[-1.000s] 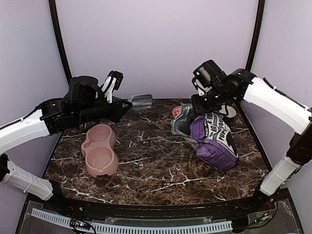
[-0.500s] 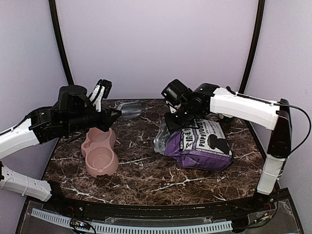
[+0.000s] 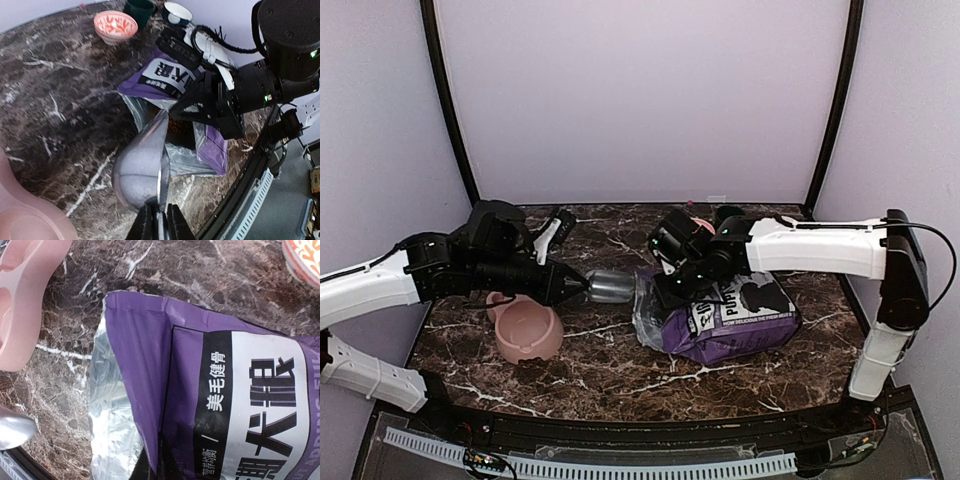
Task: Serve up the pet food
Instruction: Insert the spatula at the center of the board.
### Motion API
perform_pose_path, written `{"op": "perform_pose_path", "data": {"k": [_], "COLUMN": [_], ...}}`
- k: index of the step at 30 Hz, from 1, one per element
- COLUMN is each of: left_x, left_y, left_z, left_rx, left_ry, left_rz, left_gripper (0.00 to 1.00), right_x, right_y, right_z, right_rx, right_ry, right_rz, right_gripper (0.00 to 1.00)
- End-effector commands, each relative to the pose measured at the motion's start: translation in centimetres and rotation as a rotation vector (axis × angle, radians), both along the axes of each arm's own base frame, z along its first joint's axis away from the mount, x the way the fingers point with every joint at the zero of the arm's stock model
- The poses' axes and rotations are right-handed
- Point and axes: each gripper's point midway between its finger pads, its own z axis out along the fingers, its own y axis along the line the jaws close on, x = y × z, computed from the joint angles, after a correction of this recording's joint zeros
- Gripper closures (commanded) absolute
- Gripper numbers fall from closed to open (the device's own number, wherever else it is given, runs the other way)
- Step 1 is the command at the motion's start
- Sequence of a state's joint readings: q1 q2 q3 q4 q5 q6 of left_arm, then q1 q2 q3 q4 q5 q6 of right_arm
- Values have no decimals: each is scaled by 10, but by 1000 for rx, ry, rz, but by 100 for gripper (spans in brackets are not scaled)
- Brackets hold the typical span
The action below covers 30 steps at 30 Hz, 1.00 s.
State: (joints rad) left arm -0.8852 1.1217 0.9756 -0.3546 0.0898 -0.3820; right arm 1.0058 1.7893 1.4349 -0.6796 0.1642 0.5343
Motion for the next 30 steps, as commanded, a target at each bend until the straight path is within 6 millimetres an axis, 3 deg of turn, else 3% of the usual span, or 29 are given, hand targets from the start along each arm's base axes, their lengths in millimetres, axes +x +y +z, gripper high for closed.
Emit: {"op": "perform_pose_path", "data": {"k": [1,10,17,22,30], "left_x": [-27,-25,-4,17,49], "left_y": [-19,-29,-37,-39,-30], "left_z": [-16,-71,-86,-96,-128], "left_rx": [-85,-72,-107,-83,35], "left_ry": [141,277,258,240,236], "left_rz": [-131,-87,1,80,239], "left_gripper": [100,100,100,100,100], "right_x": [-18,-13,-9,0,9], "right_y": [3,6,13,3,-11], "right_z": [-8,-13,4,16,43], "right_rx": [49,52,13,-66,-184], "right_ry": [56,25,-16,-65,-130], "right_rz": [11,3,21,4,45], "right_gripper": [100,100,100,100,100]}}
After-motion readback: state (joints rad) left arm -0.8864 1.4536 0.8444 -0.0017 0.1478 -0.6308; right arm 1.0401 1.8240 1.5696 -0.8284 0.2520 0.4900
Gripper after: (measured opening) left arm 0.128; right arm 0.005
